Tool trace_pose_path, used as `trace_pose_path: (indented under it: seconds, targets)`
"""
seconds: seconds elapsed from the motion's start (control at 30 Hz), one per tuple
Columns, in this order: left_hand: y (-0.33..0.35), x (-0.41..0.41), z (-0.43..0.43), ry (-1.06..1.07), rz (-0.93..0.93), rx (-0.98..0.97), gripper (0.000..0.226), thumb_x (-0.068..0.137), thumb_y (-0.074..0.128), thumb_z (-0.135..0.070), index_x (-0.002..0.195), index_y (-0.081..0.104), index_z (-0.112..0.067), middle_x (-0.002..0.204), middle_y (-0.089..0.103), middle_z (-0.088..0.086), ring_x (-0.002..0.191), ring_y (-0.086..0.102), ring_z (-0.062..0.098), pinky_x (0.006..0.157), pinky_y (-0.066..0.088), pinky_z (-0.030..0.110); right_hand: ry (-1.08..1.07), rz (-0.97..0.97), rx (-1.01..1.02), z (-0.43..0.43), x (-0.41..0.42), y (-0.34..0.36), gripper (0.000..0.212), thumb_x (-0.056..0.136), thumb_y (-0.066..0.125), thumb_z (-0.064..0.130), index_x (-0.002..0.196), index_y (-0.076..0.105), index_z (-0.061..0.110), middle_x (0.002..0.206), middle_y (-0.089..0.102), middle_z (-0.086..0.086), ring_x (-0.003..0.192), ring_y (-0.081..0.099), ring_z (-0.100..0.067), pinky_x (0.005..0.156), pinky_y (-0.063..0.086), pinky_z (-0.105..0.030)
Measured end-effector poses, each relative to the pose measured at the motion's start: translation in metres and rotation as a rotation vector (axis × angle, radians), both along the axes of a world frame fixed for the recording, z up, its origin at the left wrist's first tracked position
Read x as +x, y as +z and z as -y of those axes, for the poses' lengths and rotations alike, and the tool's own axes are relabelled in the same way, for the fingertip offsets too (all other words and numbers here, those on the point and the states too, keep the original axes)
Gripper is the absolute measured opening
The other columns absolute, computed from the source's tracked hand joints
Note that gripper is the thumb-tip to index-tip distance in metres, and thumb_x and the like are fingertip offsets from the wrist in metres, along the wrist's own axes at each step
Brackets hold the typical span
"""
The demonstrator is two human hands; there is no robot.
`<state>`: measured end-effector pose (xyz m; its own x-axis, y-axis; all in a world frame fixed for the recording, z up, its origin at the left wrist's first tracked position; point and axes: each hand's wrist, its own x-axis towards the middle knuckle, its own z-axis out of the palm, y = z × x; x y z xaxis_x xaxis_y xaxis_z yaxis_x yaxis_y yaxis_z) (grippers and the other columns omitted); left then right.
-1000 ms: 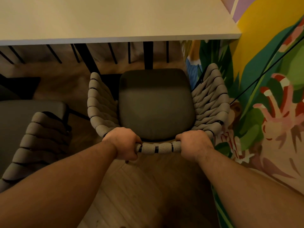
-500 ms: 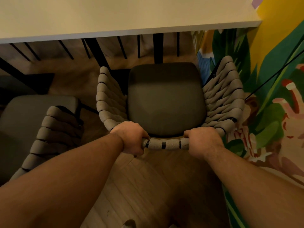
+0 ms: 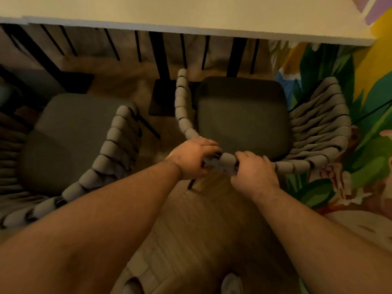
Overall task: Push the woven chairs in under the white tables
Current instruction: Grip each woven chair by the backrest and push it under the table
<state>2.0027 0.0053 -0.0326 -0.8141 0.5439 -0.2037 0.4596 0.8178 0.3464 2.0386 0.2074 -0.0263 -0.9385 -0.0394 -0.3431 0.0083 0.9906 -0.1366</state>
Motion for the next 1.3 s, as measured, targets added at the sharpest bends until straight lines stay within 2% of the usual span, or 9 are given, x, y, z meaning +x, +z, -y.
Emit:
trace_pose_path:
  seconds: [0.17, 0.3, 0.47, 0.7, 0.83, 0.93, 1.0, 1.1, 1.3]
  targets:
    - [0.029, 0.043, 0.166, 0.117, -0.009, 0.041, 0.067, 0.092, 0.073, -0.038, 0.155, 0.051, -0.035, 0.163, 0.047, -0.009, 0.147, 0.045, 0.018, 0.126, 0.03, 0.044, -0.006, -0.157, -0.141, 0.103, 0.015, 0.004, 0.062, 0.09, 0.074, 0.034, 0.149, 0.055, 0.029, 0.148, 0.056, 0.0, 0.134, 0.052, -0.029, 0.119, 0.041, -0.051]
    - [0.049, 0.084, 0.31, 0.284, 0.015, -0.031, 0.074, 0.086, 0.066, -0.067, 0.154, 0.05, -0.042, 0.16, 0.051, -0.009, 0.146, 0.047, 0.021, 0.123, 0.034, 0.042, 0.142, -0.136, -0.183, 0.189, 0.036, 0.009, 0.068, 0.09, 0.073, 0.034, 0.155, 0.05, 0.034, 0.161, 0.048, 0.006, 0.15, 0.04, -0.021, 0.13, 0.02, -0.053]
    - [0.055, 0.132, 0.446, 0.48, 0.28, -0.246, 0.132, 0.047, 0.053, -0.11, 0.162, 0.03, -0.05, 0.166, 0.041, -0.011, 0.153, 0.033, 0.02, 0.127, 0.022, 0.042, 0.385, -0.121, -0.288, 0.31, 0.057, 0.015, 0.075, 0.089, 0.071, 0.043, 0.158, 0.043, 0.038, 0.165, 0.043, 0.011, 0.155, 0.031, -0.014, 0.131, 0.007, -0.053]
    - [0.034, 0.164, 0.525, 0.568, 0.669, -0.459, 0.158, 0.023, 0.067, -0.108, 0.164, 0.013, -0.058, 0.169, 0.037, -0.007, 0.157, 0.03, 0.029, 0.125, 0.031, 0.05, 0.839, 0.152, -0.099, 0.412, 0.068, -0.006, 0.104, 0.081, 0.075, 0.07, 0.167, 0.027, 0.037, 0.167, 0.041, 0.009, 0.157, 0.033, -0.02, 0.129, 0.001, -0.064]
    - [0.021, 0.174, 0.521, 0.391, 0.499, -0.678, 0.136, 0.046, 0.068, -0.102, 0.163, 0.018, -0.056, 0.164, 0.045, -0.012, 0.147, 0.046, 0.023, 0.113, 0.043, 0.04, 0.876, 0.192, 0.026, 0.432, 0.065, -0.013, 0.085, 0.072, 0.06, 0.094, 0.139, 0.058, 0.041, 0.125, 0.07, 0.011, 0.129, 0.059, -0.023, 0.127, 0.014, -0.062]
    - [0.014, 0.175, 0.518, 0.322, 0.43, -0.714, 0.087, 0.077, 0.072, -0.069, 0.155, 0.034, -0.061, 0.16, 0.047, -0.019, 0.139, 0.053, 0.017, 0.098, 0.053, 0.037, 0.826, 0.262, 0.079, 0.448, 0.064, -0.017, 0.075, 0.067, 0.052, 0.1, 0.11, 0.065, 0.039, 0.089, 0.064, 0.014, 0.102, 0.063, -0.019, 0.119, 0.026, -0.061]
    - [0.016, 0.174, 0.518, 0.333, 0.421, -0.696, 0.071, 0.082, 0.07, -0.054, 0.146, 0.043, -0.065, 0.154, 0.052, -0.021, 0.13, 0.058, 0.016, 0.085, 0.051, 0.034, 0.804, 0.293, 0.11, 0.461, 0.063, -0.017, 0.071, 0.067, 0.052, 0.1, 0.098, 0.064, 0.037, 0.081, 0.062, 0.013, 0.082, 0.059, -0.015, 0.097, 0.044, -0.053]
    - [0.015, 0.177, 0.52, 0.318, 0.375, -0.702, 0.06, 0.082, 0.066, -0.052, 0.139, 0.051, -0.064, 0.141, 0.061, -0.021, 0.119, 0.062, 0.016, 0.082, 0.056, 0.035, 0.8, 0.352, 0.137, 0.474, 0.059, -0.017, 0.057, 0.074, 0.057, 0.086, 0.092, 0.067, 0.033, 0.079, 0.065, 0.01, 0.073, 0.06, -0.015, 0.071, 0.051, -0.039]
    - [0.006, 0.179, 0.532, 0.313, 0.346, -0.687, 0.041, 0.08, 0.064, -0.052, 0.121, 0.062, -0.055, 0.102, 0.066, -0.02, 0.09, 0.063, 0.013, 0.073, 0.06, 0.036, 0.717, 0.314, 0.147, 0.508, 0.089, -0.02, 0.01, 0.091, 0.066, 0.039, 0.091, 0.065, 0.029, 0.08, 0.058, 0.005, 0.08, 0.059, -0.022, 0.08, 0.048, -0.043]
